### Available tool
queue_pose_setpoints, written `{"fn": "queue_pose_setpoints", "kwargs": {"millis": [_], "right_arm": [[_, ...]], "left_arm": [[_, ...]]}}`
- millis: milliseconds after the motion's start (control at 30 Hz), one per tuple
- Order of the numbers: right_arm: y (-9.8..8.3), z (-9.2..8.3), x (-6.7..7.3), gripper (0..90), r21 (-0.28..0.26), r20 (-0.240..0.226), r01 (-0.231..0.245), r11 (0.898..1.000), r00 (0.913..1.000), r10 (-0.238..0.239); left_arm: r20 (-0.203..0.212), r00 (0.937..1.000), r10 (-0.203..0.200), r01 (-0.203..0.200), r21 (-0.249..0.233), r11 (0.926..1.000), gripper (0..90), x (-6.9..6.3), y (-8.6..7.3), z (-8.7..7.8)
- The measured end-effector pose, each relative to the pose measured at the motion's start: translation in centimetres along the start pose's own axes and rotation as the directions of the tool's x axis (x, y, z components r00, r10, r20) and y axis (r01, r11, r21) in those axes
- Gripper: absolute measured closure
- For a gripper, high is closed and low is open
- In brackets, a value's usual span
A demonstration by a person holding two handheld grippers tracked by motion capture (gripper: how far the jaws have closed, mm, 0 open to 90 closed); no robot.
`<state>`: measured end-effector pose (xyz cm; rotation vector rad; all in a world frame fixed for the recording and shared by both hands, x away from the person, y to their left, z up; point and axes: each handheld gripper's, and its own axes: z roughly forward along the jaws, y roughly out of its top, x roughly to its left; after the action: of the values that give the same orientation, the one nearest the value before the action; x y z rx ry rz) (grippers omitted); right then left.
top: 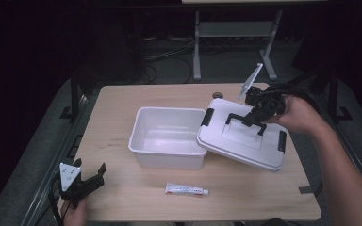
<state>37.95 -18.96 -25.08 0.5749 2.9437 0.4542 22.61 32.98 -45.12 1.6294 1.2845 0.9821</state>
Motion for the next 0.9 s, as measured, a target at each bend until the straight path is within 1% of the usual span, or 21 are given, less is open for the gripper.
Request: {"fn": "queue_pose_setpoints", "kwargs": {"millis": [433,633,867,900], "right_arm": [[-2.0,-0.3,-0.3,83.9,-0.005,0.006,-0.03,1.0,0.9995,0.03],[-2.8,-0.5,-0.4,83.9,-0.01,0.009,-0.045,0.999,0.999,0.045],[-3.4,-0.3,-0.5,83.9,-0.01,0.01,-0.051,0.999,0.9986,0.051],[-3.6,-0.3,-0.5,83.9,-0.011,0.006,-0.059,0.998,0.9983,0.059]], "left_arm": [[-0.003,1.0,0.003,-0.003,0.0,1.0,13.6,0.0,0.0,0.0],[-0.003,1.0,0.0,0.0,0.001,1.0,13.5,0.0,0.0,0.0],[-0.003,1.0,0.003,-0.003,-0.001,1.0,13.5,-0.1,0.0,0.0],[-0.003,1.0,0.0,0.0,-0.001,1.0,13.5,0.0,0.0,0.0]]}}
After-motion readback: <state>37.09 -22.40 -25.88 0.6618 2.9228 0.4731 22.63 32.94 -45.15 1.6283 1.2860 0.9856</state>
